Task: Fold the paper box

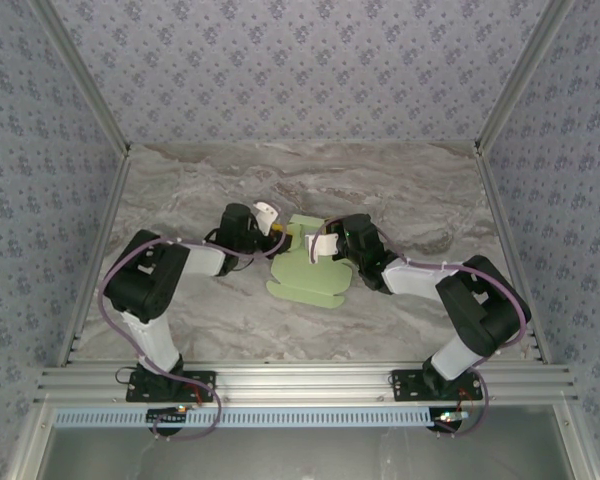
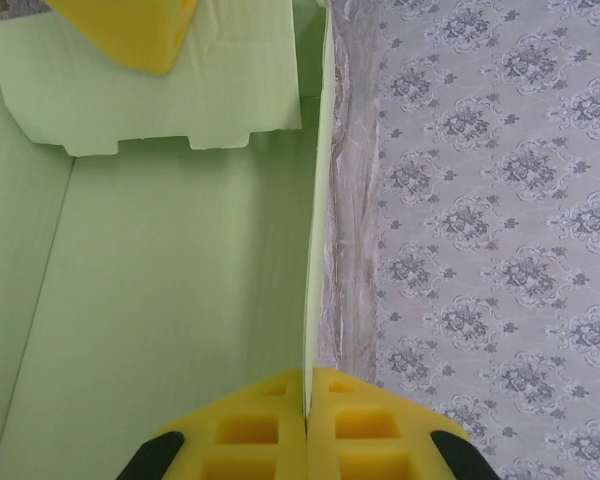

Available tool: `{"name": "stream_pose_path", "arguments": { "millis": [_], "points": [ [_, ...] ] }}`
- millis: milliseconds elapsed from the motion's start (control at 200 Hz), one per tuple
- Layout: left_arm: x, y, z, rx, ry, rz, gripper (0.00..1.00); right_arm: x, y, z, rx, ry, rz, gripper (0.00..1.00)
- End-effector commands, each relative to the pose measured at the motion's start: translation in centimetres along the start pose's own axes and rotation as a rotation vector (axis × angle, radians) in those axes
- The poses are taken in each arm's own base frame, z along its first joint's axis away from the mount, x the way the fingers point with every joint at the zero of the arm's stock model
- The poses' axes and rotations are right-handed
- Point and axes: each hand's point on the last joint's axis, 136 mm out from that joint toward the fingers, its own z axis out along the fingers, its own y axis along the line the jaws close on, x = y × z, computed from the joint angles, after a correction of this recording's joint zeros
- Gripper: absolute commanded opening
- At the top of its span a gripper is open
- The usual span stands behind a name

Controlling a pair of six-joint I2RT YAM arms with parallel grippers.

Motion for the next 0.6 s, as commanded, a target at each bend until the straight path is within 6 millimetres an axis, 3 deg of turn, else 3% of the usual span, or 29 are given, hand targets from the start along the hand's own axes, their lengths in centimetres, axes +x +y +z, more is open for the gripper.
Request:
{"name": "stream_pose_path", "arguments": {
  "millis": [0, 335, 595],
  "points": [
    [-1.4, 0.6, 0.5, -0.014, -0.047, -0.018, 0.32, 0.0, 2.3, -0.1, -0.092, 0.003, -0.001, 0.0],
    [-2.9, 2.4, 1.0, -0.179, -0.121, -0.085, 0.29, -1.1, 3.0, -0.3, -0.114, -0.032, 0.01, 0.0],
    [-2.8, 3.8, 1.2, -0.316, -0.135, -0.107, 0.26, -1.5, 3.1, -0.4, -0.13, -0.045, 0.019, 0.0]
  ]
}}
